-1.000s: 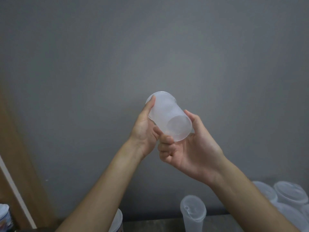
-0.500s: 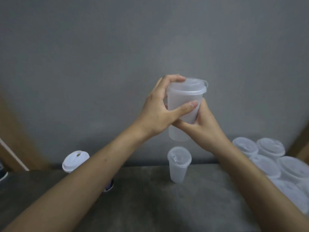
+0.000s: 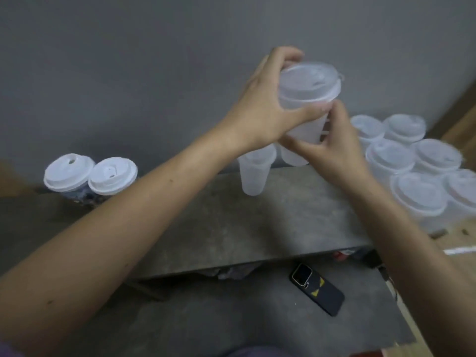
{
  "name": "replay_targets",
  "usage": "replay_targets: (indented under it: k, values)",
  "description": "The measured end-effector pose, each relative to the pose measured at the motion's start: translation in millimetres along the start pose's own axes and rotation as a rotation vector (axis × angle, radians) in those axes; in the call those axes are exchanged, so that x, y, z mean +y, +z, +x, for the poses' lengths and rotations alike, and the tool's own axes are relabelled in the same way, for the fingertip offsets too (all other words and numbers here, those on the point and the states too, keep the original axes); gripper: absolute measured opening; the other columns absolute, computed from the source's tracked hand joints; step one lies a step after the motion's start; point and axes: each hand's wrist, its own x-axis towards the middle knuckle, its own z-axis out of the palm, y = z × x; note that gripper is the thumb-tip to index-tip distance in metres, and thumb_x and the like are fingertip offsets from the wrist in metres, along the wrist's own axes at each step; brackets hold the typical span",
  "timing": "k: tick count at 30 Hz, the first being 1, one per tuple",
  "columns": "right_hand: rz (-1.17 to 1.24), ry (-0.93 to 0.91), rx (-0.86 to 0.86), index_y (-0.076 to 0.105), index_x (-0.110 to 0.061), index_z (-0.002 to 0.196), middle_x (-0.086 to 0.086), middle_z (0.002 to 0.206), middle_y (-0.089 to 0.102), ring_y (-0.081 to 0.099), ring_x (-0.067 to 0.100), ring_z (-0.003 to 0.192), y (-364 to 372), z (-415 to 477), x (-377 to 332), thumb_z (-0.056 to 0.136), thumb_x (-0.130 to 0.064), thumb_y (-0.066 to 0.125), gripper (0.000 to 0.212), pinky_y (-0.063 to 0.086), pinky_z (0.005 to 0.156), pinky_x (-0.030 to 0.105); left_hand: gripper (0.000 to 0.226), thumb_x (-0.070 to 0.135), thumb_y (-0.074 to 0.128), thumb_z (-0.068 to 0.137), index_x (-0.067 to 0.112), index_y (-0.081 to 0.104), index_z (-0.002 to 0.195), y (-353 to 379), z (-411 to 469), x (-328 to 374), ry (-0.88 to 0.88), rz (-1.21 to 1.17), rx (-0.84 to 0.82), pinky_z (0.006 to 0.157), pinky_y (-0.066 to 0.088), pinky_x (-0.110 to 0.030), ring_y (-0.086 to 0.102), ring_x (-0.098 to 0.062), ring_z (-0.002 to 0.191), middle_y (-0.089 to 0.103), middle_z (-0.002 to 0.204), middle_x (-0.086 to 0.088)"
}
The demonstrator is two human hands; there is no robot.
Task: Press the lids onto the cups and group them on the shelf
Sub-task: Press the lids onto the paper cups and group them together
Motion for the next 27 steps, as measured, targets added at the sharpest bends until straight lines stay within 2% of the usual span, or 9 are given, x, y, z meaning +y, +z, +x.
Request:
replay_targets:
  k: [3, 5, 8, 11, 14, 17, 18, 23, 27]
  values:
    - [0.036, 0.038, 0.081, 0.046, -0.021, 0.136, -0.011, 0.129, 0.061, 0.060, -0.002, 0.116, -3, -8, 11, 0.076, -0.043, 0.090, 0.078, 0.052, 0.089, 0.015, 0.079, 0.043, 0.086, 0.076, 0.021, 0.045, 0.140, 15, 6, 5, 0.010, 0.003, -0.059, 0.095, 0.034, 0.000, 0.046, 0.002, 0.124, 0.051, 0.140, 0.008]
    - [0.021, 0.034, 0.137, 0.047, -0.021, 0.140, -0.006, 0.133, 0.060, 0.059, 0.001, 0.120, -3, -13, 25, 0.077, -0.041, 0.089, 0.079, 0.052, 0.094, 0.017, 0.081, 0.040, 0.087, 0.076, 0.020, 0.044, 0.142, 27, 8, 5, 0.016, 0.040, -0.112, 0.090, 0.031, 0.002, 0.046, 0.000, 0.124, 0.050, 0.140, 0.007]
    - [-0.058, 0.076, 0.189, 0.048, -0.022, 0.145, -0.003, 0.131, 0.057, 0.051, -0.010, 0.116, 0, -19, 53, 0.076, -0.045, 0.086, 0.082, 0.044, 0.091, 0.009, 0.085, 0.045, 0.083, 0.078, 0.021, 0.038, 0.147, 45, 13, -2, 0.021, 0.173, -0.238, 0.100, 0.034, -0.015, 0.046, -0.011, 0.131, 0.046, 0.143, 0.004]
    - [-0.071, 0.155, 0.218, 0.046, -0.021, 0.148, -0.004, 0.131, 0.056, 0.049, -0.016, 0.111, 6, -24, 80, 0.080, -0.043, 0.086, 0.082, 0.037, 0.087, -0.002, 0.084, 0.057, 0.073, 0.081, 0.025, 0.035, 0.149, 64, 25, -9, 0.080, 0.494, -0.411, 0.108, 0.037, -0.037, 0.048, -0.022, 0.132, 0.047, 0.144, 0.002]
    - [-0.030, 0.234, 0.255, 0.045, -0.019, 0.147, -0.003, 0.138, 0.058, 0.056, 0.003, 0.123, 15, -24, 106, 0.081, -0.036, 0.086, 0.080, 0.042, 0.093, 0.004, 0.077, 0.059, 0.070, 0.082, 0.024, 0.041, 0.144, 84, 40, -15, 0.074, 0.629, -0.512, 0.105, 0.038, -0.041, 0.054, -0.027, 0.125, 0.052, 0.138, -0.001]
    - [-0.059, 0.306, 0.291, 0.046, -0.016, 0.147, 0.001, 0.141, 0.058, 0.057, 0.016, 0.129, 24, -22, 131, 0.082, -0.033, 0.085, 0.077, 0.050, 0.106, 0.031, 0.073, 0.058, 0.070, 0.081, 0.021, 0.044, 0.139, 102, 54, -25, 0.055, 0.681, -0.575, 0.102, 0.039, -0.041, 0.056, -0.029, 0.122, 0.055, 0.134, -0.004]
    - [-0.065, 0.319, 0.306, 0.046, -0.014, 0.146, 0.002, 0.141, 0.058, 0.057, 0.018, 0.129, 26, -20, 136, 0.082, -0.031, 0.085, 0.077, 0.049, 0.107, 0.035, 0.072, 0.057, 0.070, 0.081, 0.020, 0.044, 0.138, 107, 58, -29, 0.050, 0.682, -0.591, 0.102, 0.040, -0.041, 0.056, -0.030, 0.122, 0.054, 0.134, -0.004]
    - [-0.060, 0.382, 0.333, 0.048, -0.013, 0.144, 0.002, 0.135, 0.056, 0.056, 0.018, 0.125, 35, -6, 152, 0.083, -0.029, 0.084, 0.072, 0.042, 0.096, 0.024, 0.073, 0.054, 0.070, 0.085, 0.018, 0.042, 0.142, 123, 70, -42, 0.045, 0.675, -0.609, 0.102, 0.041, -0.041, 0.055, -0.031, 0.124, 0.051, 0.139, -0.005]
    - [-0.088, 0.377, 0.328, 0.052, -0.014, 0.142, 0.002, 0.131, 0.056, 0.056, 0.017, 0.120, 36, 3, 162, 0.083, -0.032, 0.083, 0.069, 0.039, 0.093, 0.022, 0.074, 0.055, 0.069, 0.086, 0.020, 0.039, 0.145, 114, 72, -50, 0.083, 0.679, -0.569, 0.104, 0.038, -0.042, 0.051, -0.029, 0.127, 0.047, 0.145, -0.002]
